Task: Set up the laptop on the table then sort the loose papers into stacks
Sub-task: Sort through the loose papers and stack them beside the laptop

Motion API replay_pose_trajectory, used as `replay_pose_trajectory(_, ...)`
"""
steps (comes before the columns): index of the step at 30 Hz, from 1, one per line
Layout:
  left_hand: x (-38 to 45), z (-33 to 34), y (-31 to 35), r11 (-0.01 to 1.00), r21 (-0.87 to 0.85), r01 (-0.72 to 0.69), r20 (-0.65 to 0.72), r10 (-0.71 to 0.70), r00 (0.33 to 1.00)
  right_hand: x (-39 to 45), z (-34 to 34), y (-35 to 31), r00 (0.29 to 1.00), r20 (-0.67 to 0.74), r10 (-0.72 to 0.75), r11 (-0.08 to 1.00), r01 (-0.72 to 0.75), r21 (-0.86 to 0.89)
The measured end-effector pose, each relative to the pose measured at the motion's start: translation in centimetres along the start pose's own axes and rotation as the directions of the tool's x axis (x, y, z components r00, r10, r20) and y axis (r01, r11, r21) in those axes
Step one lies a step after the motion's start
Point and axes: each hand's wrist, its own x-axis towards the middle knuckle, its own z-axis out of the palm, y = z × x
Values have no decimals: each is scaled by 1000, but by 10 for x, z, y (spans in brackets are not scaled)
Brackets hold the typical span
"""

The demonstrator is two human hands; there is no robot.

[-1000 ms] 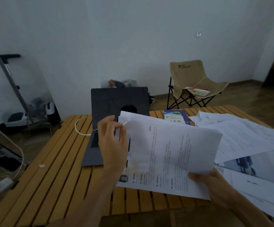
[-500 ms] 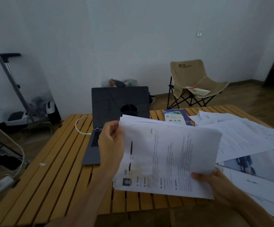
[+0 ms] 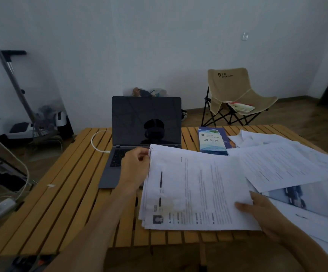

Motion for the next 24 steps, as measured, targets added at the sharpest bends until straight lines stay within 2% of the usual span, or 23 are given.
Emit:
replay_pose_trajectory(4,5,11,-13,997,34,63,39,-64,997,7,-2,7,978,-203,-50,968,-3,-253)
replay_pose_trajectory(6,8,14,-19,995,12,100,65,-101,993,9,-7,11,926,-355,-125,910,-36,-414)
replay_pose_trajectory(8,12,14,-23,990,-35,139,86,-135,987,9,-15,14,865,-478,-152,877,-104,-468)
replay_pose_trajectory(11,17,13,-27,979,-99,179,130,-166,978,2,-20,7,847,-527,-74,887,-185,-422)
replay_pose_trajectory(12,18,12,-28,977,-110,184,143,-168,975,1,-18,4,845,-531,-69,868,-212,-450)
replay_pose_trajectory(13,19,11,-27,975,-121,186,155,-166,974,1,-13,-1,831,-541,-130,818,-218,-532)
replay_pose_trajectory(15,20,10,-26,974,-138,182,181,-156,971,-1,5,-17,814,-476,-333,668,-152,-728)
replay_pose_trajectory(17,20,9,-23,975,-141,175,205,-144,968,4,34,-44,850,-259,-458,624,100,-775)
replay_pose_trajectory(20,21,8,-20,977,-140,163,217,-131,967,23,90,-87,869,35,-494,683,412,-604)
replay_pose_trajectory(21,21,7,-20,977,-143,157,220,-123,968,33,107,-100,855,82,-512,705,472,-529)
replay_pose_trajectory(24,21,6,-20,981,-132,140,226,-108,968,66,145,-133,802,110,-586,731,583,-356)
